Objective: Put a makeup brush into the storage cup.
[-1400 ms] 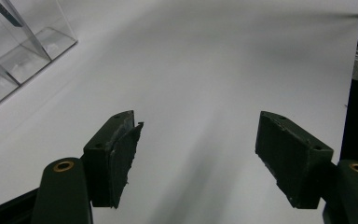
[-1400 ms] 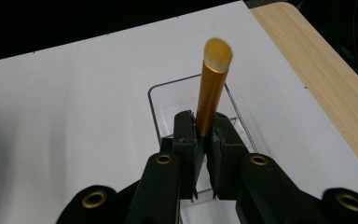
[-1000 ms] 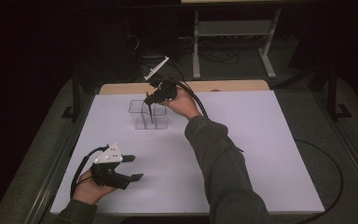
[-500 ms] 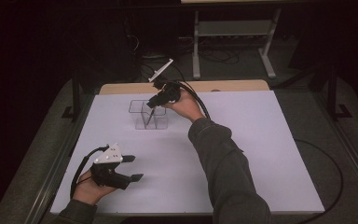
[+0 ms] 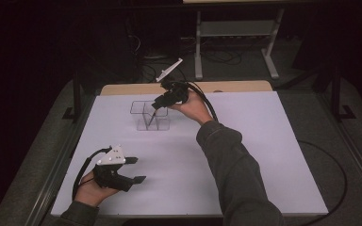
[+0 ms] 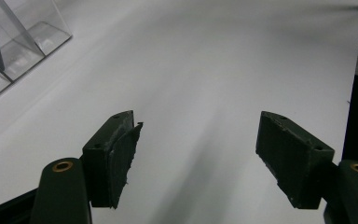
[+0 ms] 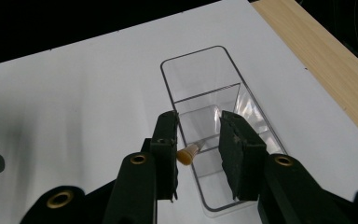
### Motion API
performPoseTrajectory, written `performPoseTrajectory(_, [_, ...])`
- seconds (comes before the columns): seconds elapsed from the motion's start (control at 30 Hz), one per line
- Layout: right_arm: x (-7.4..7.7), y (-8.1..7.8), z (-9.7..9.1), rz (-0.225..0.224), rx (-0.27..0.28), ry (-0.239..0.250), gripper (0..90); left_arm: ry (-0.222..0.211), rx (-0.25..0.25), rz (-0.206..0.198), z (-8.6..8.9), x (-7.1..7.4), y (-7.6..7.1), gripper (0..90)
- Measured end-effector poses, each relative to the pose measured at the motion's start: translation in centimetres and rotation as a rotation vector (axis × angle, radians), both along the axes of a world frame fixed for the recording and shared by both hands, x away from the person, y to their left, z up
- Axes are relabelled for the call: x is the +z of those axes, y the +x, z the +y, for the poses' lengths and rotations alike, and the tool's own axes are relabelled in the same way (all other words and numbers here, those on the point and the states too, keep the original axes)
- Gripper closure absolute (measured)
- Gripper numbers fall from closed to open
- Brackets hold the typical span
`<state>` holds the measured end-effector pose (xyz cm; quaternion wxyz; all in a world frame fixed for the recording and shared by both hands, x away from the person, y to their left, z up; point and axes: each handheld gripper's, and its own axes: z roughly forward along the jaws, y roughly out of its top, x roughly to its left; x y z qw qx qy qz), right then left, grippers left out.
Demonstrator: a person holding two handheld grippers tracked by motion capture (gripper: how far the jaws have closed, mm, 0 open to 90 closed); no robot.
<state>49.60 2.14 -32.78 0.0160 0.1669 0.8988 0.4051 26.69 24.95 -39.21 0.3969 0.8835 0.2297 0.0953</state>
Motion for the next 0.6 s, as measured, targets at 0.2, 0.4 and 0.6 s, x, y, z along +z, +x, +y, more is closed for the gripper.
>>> performPoseTrajectory(0.2, [0.3, -0.7, -0.3, 0.006, 0.012, 0.011, 65.9, 0.003, -0.005, 0.001, -0.2, 0.0, 0.1, 27.9])
performPoseTrajectory(0.4, [0.3, -1.2, -0.7, 0.003, 0.025, 0.007, 66.0, 0.010, -0.009, -0.003, -0.2, 0.0, 0.2, 27.9])
performPoseTrajectory(0.6, [0.3, -1.5, -1.3, 0.009, 0.019, 0.006, 66.0, 0.010, -0.007, -0.003, -0.2, 0.0, 0.2, 27.9])
